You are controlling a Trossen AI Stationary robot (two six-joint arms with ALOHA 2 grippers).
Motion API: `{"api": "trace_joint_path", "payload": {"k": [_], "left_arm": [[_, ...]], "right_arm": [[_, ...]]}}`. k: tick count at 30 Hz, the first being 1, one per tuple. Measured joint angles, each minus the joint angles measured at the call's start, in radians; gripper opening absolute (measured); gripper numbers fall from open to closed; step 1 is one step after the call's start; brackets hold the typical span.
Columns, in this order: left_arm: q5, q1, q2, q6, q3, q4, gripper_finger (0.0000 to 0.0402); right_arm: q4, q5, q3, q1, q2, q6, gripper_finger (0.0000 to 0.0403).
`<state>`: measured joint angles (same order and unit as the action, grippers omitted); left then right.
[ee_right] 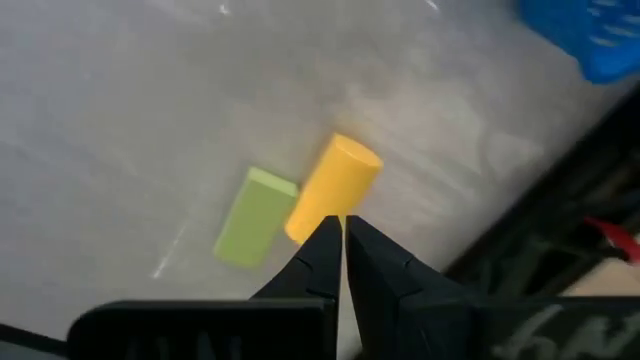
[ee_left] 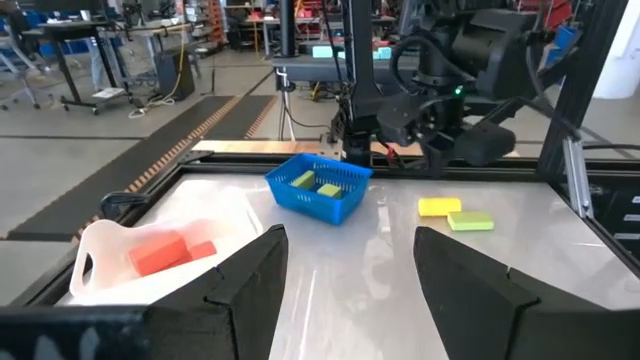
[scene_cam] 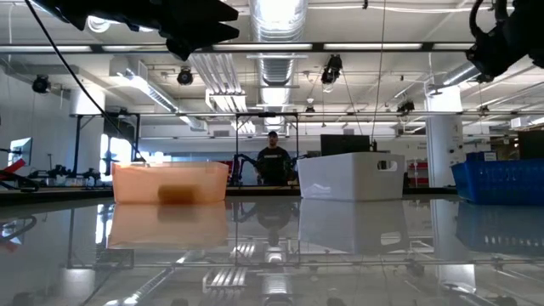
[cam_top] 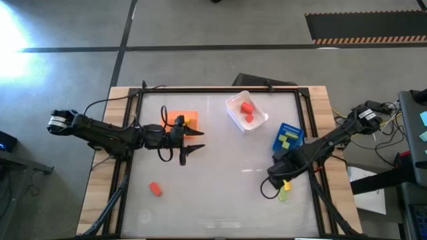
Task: Sort & place blocks by color
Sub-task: Put the yellow block into the orange bin
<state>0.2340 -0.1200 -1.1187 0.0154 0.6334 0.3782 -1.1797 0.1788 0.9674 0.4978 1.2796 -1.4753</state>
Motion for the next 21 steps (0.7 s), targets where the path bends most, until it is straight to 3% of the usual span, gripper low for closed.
{"api": "trace_joint_path", "payload": {"k": [8, 21], "left_arm": [[-0.001, 0.0, 0.0, -0.003, 0.0, 0.0, 0.0203], [-0.001, 0.0, -0.004, -0.005, 0.0, -0.001, 0.0203]], "right_arm": [[0.105, 0.003, -0.01, 0.026, 0.031, -0.018, 0.0043], [0.097, 0.041, -0.015, 0.028, 0.184, -0.042, 0.0219]]}}
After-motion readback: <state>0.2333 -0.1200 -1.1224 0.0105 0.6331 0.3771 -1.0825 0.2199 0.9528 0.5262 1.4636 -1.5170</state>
